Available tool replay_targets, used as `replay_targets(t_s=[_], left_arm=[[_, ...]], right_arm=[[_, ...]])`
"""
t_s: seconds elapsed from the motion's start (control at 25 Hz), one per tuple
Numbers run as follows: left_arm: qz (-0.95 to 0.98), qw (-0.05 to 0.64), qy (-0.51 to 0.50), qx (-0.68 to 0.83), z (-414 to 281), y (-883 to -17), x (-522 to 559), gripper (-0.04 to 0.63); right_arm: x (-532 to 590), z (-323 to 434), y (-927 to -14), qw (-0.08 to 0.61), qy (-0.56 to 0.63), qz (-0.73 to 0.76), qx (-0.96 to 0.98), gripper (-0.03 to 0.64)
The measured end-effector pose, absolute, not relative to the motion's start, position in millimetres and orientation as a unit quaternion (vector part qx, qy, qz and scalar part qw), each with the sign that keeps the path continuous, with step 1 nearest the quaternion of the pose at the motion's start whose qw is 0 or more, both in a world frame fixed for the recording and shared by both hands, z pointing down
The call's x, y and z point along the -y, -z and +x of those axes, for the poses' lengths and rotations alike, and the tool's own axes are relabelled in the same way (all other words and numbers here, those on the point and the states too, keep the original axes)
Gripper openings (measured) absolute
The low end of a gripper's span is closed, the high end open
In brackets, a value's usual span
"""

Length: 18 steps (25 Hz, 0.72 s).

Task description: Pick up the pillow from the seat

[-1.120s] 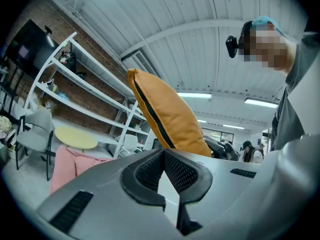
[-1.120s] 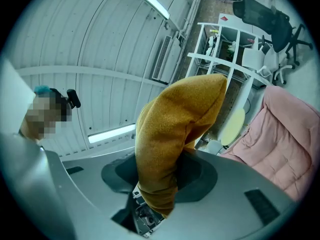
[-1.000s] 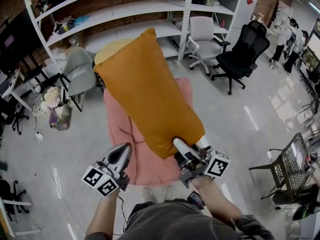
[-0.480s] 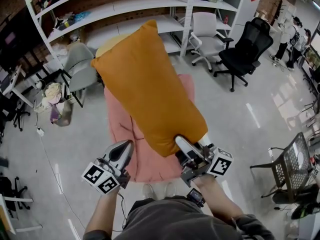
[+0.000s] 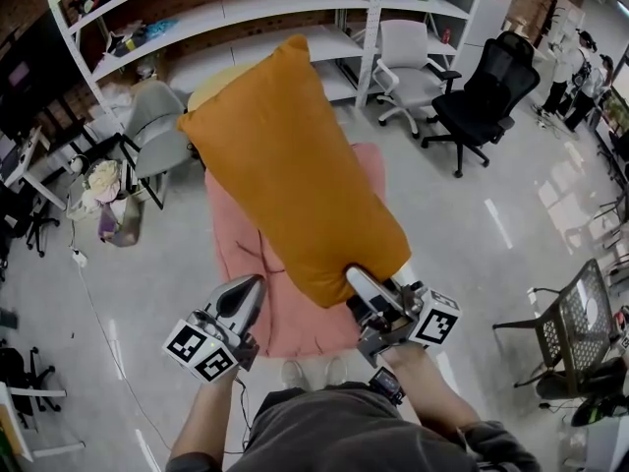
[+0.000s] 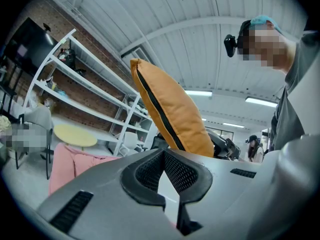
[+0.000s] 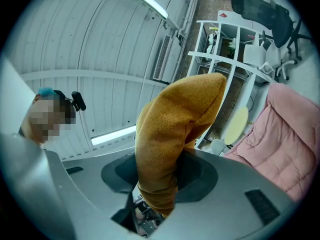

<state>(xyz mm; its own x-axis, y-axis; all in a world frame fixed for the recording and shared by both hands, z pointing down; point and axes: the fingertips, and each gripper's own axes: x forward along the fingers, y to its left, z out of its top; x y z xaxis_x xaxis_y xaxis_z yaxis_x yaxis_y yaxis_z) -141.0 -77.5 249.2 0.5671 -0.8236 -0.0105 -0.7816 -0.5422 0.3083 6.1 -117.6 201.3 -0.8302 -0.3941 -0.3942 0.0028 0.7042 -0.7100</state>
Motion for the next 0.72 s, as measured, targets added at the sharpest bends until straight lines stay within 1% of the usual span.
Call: replay_targets(t_s=[0.72], left_arm=[[0.872, 0.144, 0.073, 0.463, -147.9, -257.2, 83.3, 0.009]], right_arm=[[129.8, 2.5, -214.0, 0.268, 0.381, -0.118, -0.877, 0.164]])
